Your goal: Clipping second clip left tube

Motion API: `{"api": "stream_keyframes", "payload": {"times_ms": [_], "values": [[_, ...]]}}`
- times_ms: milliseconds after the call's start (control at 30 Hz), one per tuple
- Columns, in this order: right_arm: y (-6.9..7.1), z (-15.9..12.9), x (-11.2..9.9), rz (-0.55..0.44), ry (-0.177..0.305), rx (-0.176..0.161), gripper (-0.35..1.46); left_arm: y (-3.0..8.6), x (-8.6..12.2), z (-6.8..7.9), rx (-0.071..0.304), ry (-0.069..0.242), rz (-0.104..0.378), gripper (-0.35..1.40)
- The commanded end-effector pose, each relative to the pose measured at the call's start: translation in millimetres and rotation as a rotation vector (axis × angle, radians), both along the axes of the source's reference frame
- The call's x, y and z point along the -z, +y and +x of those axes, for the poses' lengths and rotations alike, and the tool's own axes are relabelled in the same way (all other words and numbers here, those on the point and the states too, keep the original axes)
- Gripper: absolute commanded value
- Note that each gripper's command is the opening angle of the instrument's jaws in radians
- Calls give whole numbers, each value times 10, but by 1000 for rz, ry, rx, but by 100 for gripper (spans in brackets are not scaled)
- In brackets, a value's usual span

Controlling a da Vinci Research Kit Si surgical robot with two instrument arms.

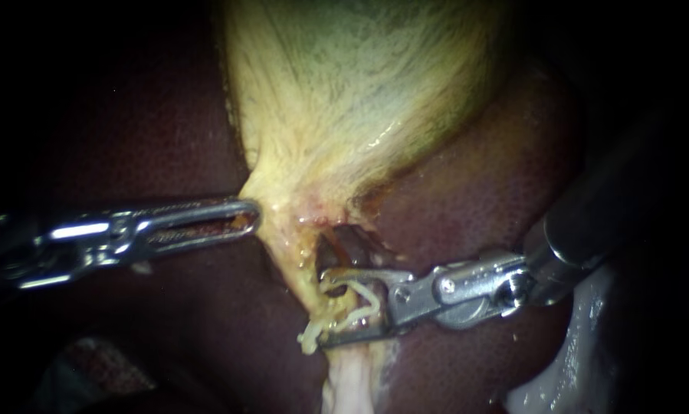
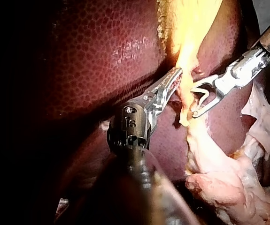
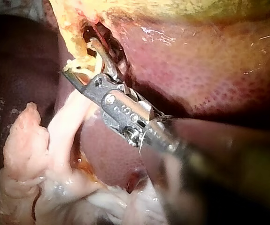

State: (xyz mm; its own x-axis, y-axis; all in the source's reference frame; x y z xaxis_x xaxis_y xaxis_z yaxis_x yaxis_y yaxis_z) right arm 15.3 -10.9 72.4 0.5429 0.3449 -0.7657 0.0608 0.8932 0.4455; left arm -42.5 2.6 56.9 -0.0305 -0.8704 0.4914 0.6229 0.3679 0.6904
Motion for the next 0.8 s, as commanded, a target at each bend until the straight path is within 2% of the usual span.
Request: {"api": "stream_keyframes", "payload": {"times_ms": [33,400,567,633,700,800], "values": [[-2,4,1,0,0,-1,56,0,1,0,1,-1,-1,-35],[-23,30,-2,-14,-11,7,55,-1,1,-6,-2,-5,0,-35],[-24,31,-3,-15,-19,11,49,-1,1,-8,-4,-6,1,-35],[-22,30,-1,-14,-19,10,40,-1,1,-8,-3,-6,1,-35],[-21,28,0,-7,-23,9,22,-1,2,-9,-3,-6,1,-35],[-20,24,3,24,-50,4,-24,-1,1,-9,-3,-6,1,-35]]}}
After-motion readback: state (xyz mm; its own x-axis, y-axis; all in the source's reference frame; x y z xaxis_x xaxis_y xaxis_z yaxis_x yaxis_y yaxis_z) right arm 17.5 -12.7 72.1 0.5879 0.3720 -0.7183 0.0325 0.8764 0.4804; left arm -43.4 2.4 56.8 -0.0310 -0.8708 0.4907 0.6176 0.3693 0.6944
